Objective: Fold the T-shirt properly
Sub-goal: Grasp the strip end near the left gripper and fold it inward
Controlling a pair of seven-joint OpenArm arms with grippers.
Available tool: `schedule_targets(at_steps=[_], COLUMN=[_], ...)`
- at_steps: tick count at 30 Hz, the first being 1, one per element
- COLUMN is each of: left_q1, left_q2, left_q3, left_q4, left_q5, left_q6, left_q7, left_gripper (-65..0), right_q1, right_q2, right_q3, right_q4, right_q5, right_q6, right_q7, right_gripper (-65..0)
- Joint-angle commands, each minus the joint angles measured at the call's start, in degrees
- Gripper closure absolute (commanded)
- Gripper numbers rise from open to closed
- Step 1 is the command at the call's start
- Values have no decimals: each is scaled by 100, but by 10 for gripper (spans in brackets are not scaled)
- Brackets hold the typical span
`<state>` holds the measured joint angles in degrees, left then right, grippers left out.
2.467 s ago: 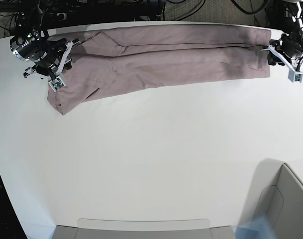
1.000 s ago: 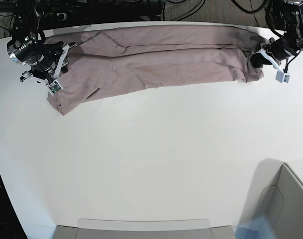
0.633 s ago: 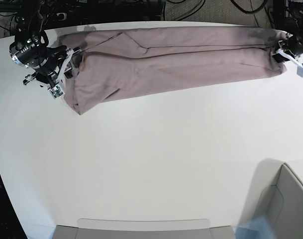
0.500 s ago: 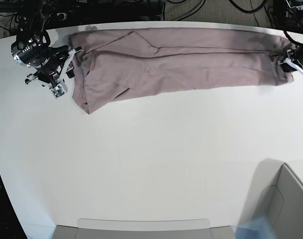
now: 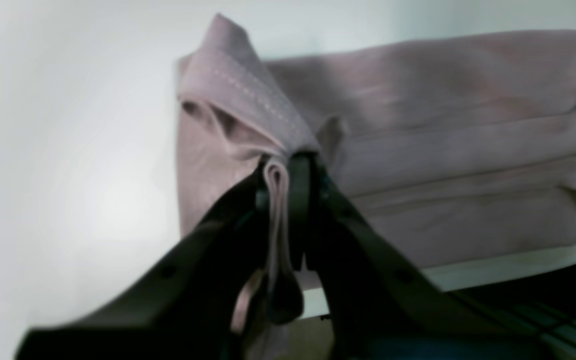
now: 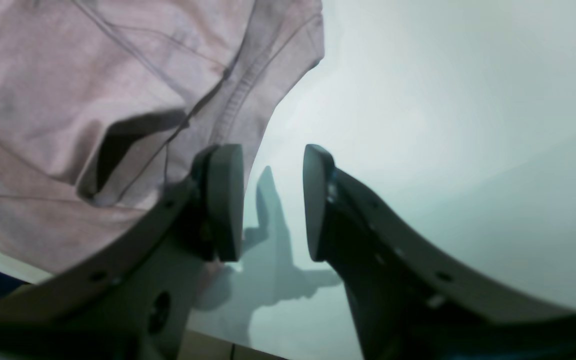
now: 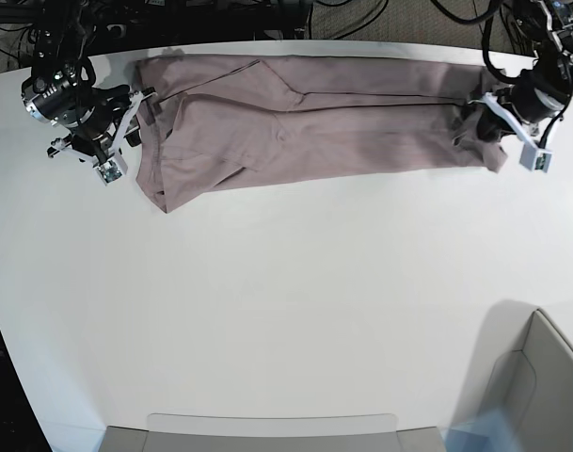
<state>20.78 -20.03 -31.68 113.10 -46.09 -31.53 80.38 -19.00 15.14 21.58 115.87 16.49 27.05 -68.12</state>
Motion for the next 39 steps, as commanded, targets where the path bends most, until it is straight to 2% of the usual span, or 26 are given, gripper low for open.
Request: schedule_targets(at_steps=[1, 7, 12, 17, 24, 28, 31, 33, 35, 39], left_q1=[-25, -42, -51, -297, -456, -561, -570, -570, -561, -561], left_q2=[21, 663, 1128, 1506, 1779, 1770, 1735, 1735, 1735, 1735], left_q3=[175, 1107, 1485, 1555, 1573, 1581, 1581, 1573, 1573, 1520], left_q4=[97, 97, 97, 44, -141, -387, -369, -369, -325, -299], left_q5=[-90, -46, -38, -29, -20, -20, -46, -73, -143, -732], left_q6=[-16, 10, 19, 28, 28, 28, 28, 28, 19, 19], left_q7=[-38, -38, -38, -38, -280, -280, -253, -236, -218, -69], left_gripper=[0, 0, 0, 0, 0, -4, -165, -230, -240, -202], right_q1=[41, 41, 32, 24, 24, 24, 24, 24, 24, 32], right_q2=[56, 47, 47, 47, 47, 47, 47, 47, 47, 47], right_q3=[26, 26, 17, 17, 17, 17, 17, 17, 17, 17], right_q4=[100, 100, 100, 100, 100, 100, 100, 83, 83, 83], right_q5=[34, 34, 34, 34, 34, 34, 34, 34, 34, 34], right_q6=[25, 25, 25, 25, 25, 25, 25, 25, 25, 25], right_q7=[64, 64, 64, 64, 56, 56, 56, 56, 56, 56], right_gripper=[-207, -207, -207, -207, -207, -207, -208, -208, -208, -209])
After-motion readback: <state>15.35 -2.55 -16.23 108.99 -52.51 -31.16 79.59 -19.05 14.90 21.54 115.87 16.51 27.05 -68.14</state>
